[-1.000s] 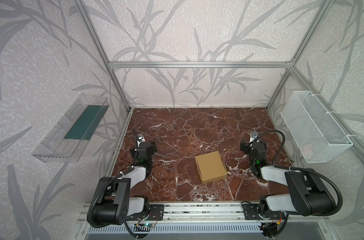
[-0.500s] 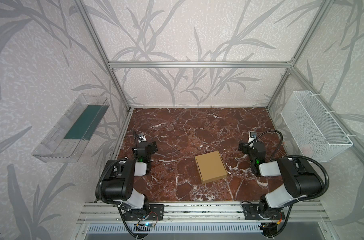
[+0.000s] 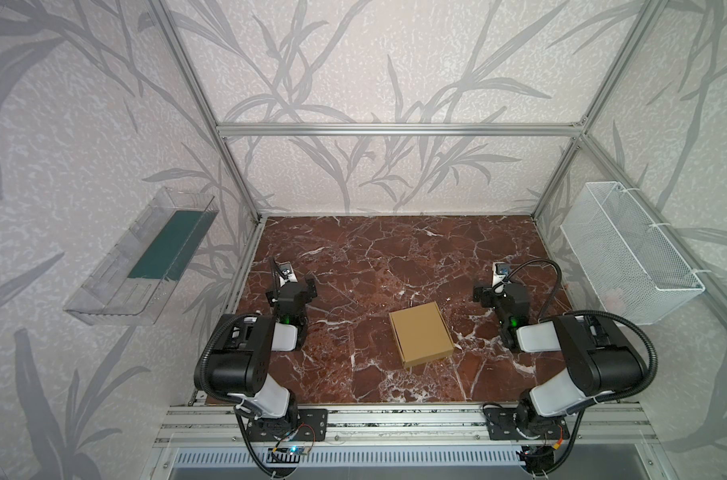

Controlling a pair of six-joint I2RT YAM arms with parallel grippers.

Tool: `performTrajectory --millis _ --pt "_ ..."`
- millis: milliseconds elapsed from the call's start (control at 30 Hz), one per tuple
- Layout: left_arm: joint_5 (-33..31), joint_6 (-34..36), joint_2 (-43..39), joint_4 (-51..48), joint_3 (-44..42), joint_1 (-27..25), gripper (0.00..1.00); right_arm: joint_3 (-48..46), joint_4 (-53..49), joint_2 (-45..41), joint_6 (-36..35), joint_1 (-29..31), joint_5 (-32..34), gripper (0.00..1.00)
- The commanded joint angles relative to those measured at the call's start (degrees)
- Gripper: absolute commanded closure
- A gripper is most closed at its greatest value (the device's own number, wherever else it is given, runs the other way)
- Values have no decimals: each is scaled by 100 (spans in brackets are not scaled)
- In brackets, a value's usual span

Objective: Fold the paper box

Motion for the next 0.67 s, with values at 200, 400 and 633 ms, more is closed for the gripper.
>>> performTrajectory --millis 200,400,633 --pt "-180 131 47 240 -12 -29 1 126 2 25 -103 2 -142 1" --pt "-175 129 49 240 -12 -31 1 129 6 25 -100 1 -142 1" --pt "-175 129 44 235 -10 -29 1 126 2 25 -61 -51 -231 1"
